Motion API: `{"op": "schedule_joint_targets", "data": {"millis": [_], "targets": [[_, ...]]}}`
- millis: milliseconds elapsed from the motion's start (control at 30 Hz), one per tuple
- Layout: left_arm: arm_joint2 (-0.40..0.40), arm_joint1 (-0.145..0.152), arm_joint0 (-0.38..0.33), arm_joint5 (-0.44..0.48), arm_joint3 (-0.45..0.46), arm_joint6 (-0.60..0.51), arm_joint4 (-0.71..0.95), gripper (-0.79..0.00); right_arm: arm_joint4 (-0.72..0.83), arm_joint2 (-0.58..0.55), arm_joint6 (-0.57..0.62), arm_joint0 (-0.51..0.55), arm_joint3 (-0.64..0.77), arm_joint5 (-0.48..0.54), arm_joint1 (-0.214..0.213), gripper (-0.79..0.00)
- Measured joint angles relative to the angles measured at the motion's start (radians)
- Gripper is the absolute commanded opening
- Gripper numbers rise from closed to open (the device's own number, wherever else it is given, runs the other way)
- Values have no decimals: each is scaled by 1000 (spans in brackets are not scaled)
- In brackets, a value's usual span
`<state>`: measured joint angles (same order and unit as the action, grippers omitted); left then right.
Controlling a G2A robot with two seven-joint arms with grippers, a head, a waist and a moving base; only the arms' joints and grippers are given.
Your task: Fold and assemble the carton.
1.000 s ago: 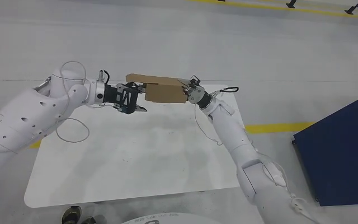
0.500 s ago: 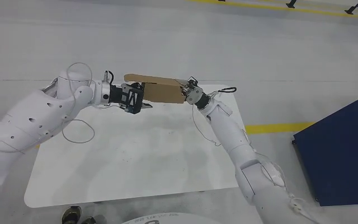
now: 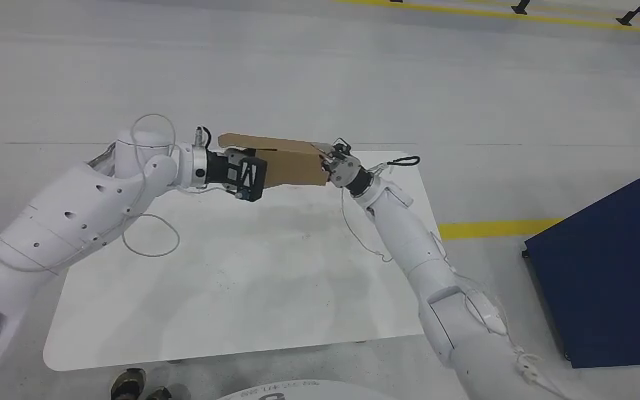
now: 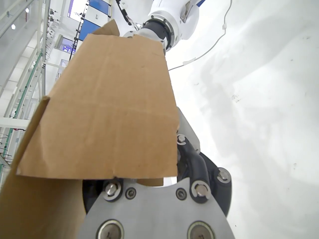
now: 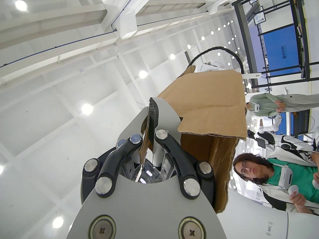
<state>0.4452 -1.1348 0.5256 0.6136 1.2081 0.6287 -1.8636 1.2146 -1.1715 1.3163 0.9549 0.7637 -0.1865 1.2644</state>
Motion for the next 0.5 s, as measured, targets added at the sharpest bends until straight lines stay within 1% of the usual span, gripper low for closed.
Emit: {"op": "schedule_joint_targets", "data": {"millis": [167, 233, 467, 500], "targets": [[-9, -25, -9, 5, -29, 0, 14, -566, 7, -12, -4, 10, 13, -6, -1, -785], [-11, -35, -11, 4, -45, 4, 19, -613, 6, -15, -6, 14, 21, -9, 0, -785], [-11, -59, -17, -5, -88, 9, 25, -668, -6, -10, -20, 27, 50, -18, 3, -785], [-11, -62, -18, -5, -92, 10, 23, -785, -8, -9, -23, 28, 52, -18, 4, -785]]}}
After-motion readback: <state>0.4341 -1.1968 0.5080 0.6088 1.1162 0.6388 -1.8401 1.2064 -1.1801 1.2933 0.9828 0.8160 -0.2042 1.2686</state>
